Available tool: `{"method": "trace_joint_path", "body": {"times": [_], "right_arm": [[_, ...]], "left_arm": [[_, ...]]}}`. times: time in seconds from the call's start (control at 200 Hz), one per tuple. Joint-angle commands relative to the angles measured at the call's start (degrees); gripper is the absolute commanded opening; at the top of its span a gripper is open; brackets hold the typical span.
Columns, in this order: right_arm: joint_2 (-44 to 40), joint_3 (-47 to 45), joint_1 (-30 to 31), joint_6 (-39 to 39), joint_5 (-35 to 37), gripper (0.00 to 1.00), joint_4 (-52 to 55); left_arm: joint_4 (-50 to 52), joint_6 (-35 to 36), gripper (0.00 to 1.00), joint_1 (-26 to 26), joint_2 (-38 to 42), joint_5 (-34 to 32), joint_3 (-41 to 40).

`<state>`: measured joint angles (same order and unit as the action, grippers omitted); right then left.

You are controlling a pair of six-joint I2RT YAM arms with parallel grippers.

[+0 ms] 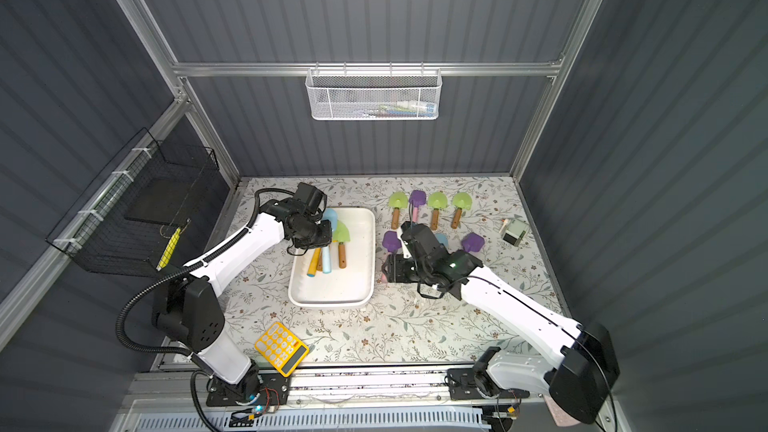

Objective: Take the shovel out of the storage box
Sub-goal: Pick up the shovel from the storage box, then place the shovel at the center of the board.

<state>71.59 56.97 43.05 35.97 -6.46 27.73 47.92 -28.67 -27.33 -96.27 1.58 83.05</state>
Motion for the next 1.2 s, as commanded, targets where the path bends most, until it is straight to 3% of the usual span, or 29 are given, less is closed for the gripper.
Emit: {"method": "trace_joint_path", "body": {"times": [0.0,0.36,0.8,0.921,1.196], "right_arm": [[5.0,3.3,2.5,0.2,-0.3,0.62,-7.2],[18.4,12.0,5.4,-0.8,-4.5,0.65,-16.8],[24.1,12.4,6.5,0.0,-6.3,0.60,-23.8],[25.2,12.6,6.5,0.2,-6.4,0.56,-24.6],[25.7,12.4,6.5,0.4,-6.1,0.36,-24.7]], "left_arm": [[0.8,-2.1,0.07,-0.3,-0.5,3.4,2.4],[0.9,-3.8,0.07,-1.5,0.2,6.3,3.8],[0.3,-5.8,0.07,-2.7,1.9,8.9,4.1],[0.3,-6.2,0.08,-2.7,2.7,9.3,4.3],[0.3,-6.7,0.08,-2.7,3.9,10.4,4.0]]}}
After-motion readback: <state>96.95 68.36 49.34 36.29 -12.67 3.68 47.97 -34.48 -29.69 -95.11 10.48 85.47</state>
